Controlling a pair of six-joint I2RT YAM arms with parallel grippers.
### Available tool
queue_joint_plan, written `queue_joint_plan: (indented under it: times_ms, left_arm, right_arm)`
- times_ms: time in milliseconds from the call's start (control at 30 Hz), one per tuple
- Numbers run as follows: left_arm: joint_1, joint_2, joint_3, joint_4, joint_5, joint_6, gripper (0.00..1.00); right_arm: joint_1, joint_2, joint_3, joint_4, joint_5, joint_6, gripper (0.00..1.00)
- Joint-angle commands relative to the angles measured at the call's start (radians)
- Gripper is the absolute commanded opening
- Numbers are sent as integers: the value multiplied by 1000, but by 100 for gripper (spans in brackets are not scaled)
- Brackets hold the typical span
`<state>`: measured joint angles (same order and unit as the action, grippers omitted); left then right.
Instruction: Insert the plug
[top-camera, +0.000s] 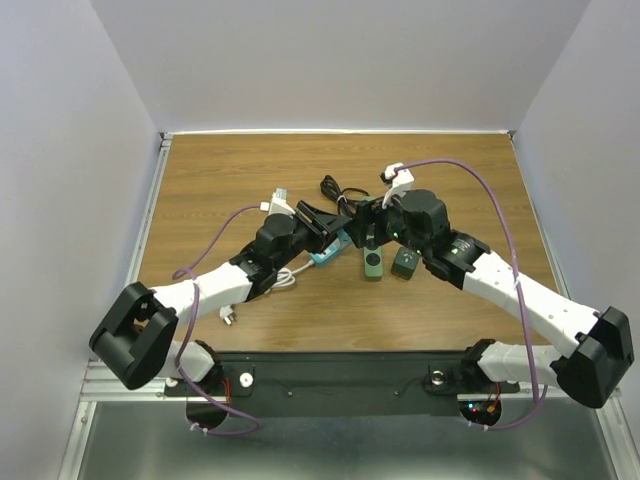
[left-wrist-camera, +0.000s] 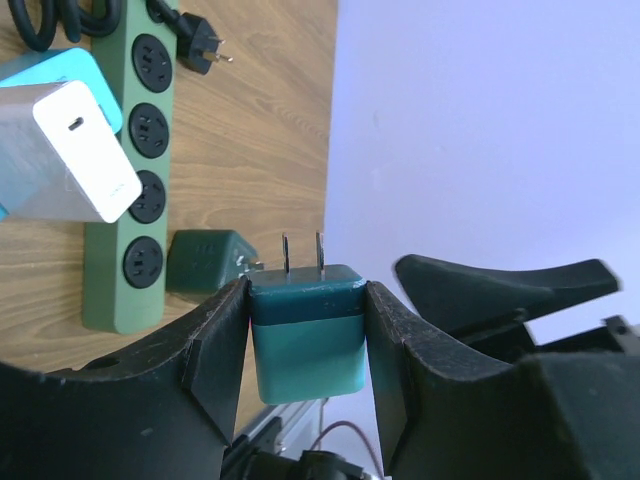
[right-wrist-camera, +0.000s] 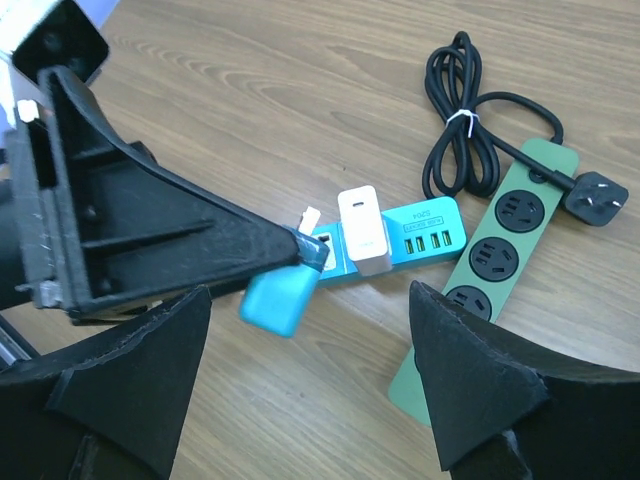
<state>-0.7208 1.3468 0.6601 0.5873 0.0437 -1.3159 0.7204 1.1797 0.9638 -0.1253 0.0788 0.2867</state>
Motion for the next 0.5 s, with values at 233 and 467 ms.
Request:
queue_joint_plan:
  times_ms: [233, 467]
  left_arm:
    - [-2, -69, -33, 106, -34, -109, 0]
    - [-5, -75, -54, 143, -33, -151, 0]
  right_arm:
    - [59, 35, -4, 88, 41, -18, 82]
    - [71, 70, -13, 150, 79, -18, 74]
